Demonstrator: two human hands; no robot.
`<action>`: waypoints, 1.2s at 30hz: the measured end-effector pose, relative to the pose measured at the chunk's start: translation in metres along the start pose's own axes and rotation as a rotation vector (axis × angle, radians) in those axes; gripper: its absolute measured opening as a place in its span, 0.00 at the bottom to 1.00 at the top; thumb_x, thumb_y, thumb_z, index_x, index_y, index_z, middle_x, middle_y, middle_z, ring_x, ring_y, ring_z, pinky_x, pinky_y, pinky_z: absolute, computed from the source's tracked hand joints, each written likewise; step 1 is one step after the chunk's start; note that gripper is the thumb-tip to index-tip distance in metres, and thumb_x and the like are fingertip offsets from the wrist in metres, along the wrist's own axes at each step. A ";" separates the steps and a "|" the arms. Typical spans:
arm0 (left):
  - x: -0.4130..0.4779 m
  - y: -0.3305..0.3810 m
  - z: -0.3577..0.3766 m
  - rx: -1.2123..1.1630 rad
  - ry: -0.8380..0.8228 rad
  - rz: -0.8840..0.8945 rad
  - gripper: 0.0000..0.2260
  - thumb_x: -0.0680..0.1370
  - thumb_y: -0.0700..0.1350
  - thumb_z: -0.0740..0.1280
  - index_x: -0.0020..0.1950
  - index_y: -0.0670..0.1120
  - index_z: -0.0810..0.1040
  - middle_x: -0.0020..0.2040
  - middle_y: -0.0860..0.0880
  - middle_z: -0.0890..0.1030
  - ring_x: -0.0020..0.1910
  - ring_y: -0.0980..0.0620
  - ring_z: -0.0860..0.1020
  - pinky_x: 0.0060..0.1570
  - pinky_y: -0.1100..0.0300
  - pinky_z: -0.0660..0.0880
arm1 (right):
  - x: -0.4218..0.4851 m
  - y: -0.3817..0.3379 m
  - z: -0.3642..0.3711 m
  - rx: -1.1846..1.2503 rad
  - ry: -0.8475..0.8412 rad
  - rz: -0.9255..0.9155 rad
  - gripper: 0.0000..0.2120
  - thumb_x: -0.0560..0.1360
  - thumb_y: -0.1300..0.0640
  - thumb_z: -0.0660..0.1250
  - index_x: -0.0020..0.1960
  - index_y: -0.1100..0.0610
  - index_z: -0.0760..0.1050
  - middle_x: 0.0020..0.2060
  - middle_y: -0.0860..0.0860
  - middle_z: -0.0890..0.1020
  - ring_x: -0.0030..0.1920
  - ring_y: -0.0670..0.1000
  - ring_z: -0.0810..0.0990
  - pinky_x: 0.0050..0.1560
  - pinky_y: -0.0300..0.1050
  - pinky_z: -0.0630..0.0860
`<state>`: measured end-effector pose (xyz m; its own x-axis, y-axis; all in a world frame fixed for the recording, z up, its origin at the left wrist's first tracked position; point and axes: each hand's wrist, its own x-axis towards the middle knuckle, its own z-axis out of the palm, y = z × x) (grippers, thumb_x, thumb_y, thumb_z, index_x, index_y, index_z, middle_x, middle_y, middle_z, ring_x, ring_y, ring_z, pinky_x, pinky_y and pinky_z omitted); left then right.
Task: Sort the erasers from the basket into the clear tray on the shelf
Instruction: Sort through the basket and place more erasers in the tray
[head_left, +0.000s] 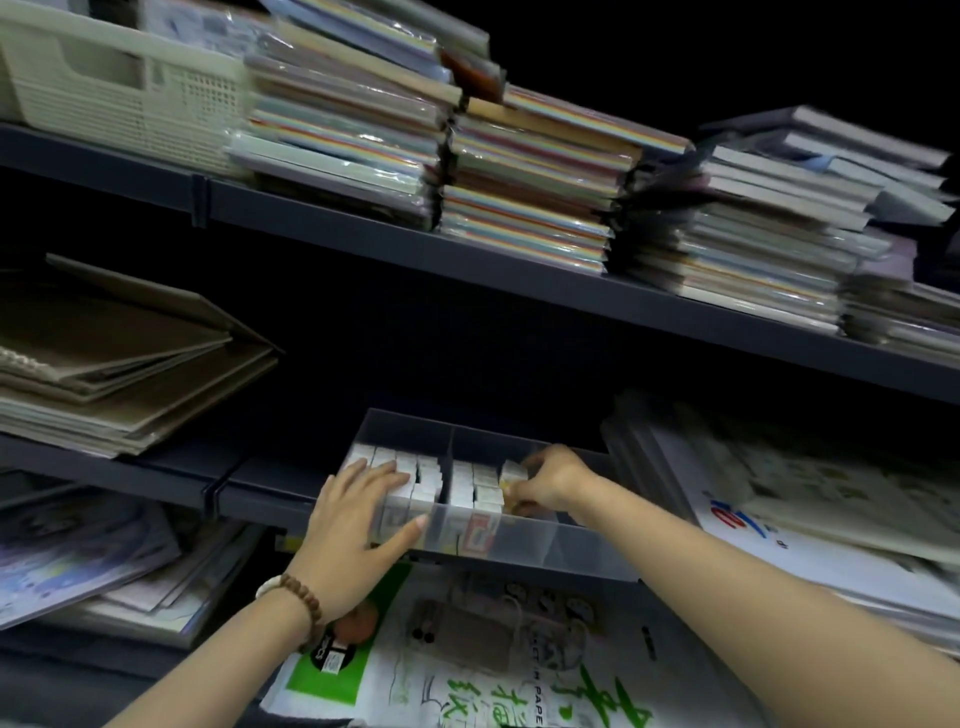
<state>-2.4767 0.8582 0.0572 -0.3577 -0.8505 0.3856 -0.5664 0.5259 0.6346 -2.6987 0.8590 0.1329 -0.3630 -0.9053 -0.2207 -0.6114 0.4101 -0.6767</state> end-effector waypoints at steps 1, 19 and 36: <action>0.000 0.000 0.001 -0.002 0.005 0.001 0.24 0.76 0.60 0.59 0.71 0.56 0.63 0.73 0.58 0.59 0.74 0.59 0.46 0.73 0.57 0.43 | 0.001 0.000 0.001 -0.001 0.006 0.012 0.29 0.72 0.62 0.72 0.68 0.68 0.65 0.59 0.63 0.78 0.54 0.58 0.81 0.57 0.51 0.78; -0.005 0.004 -0.004 0.068 -0.033 0.030 0.25 0.77 0.61 0.58 0.72 0.55 0.61 0.75 0.57 0.57 0.75 0.58 0.45 0.72 0.58 0.39 | -0.002 -0.009 0.002 -0.209 -0.017 0.109 0.25 0.77 0.50 0.65 0.66 0.66 0.67 0.63 0.58 0.76 0.59 0.54 0.77 0.48 0.42 0.71; -0.122 -0.002 0.030 0.150 -0.513 -0.118 0.30 0.75 0.64 0.57 0.74 0.52 0.59 0.75 0.55 0.57 0.73 0.56 0.56 0.70 0.59 0.55 | -0.113 0.142 0.065 0.199 -0.523 -0.005 0.07 0.76 0.54 0.66 0.54 0.51 0.77 0.51 0.48 0.83 0.49 0.44 0.83 0.52 0.38 0.78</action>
<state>-2.4546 0.9618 -0.0113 -0.5802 -0.8103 -0.0821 -0.7107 0.4545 0.5369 -2.6986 1.0122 0.0162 0.0674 -0.8622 -0.5021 -0.4490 0.4231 -0.7870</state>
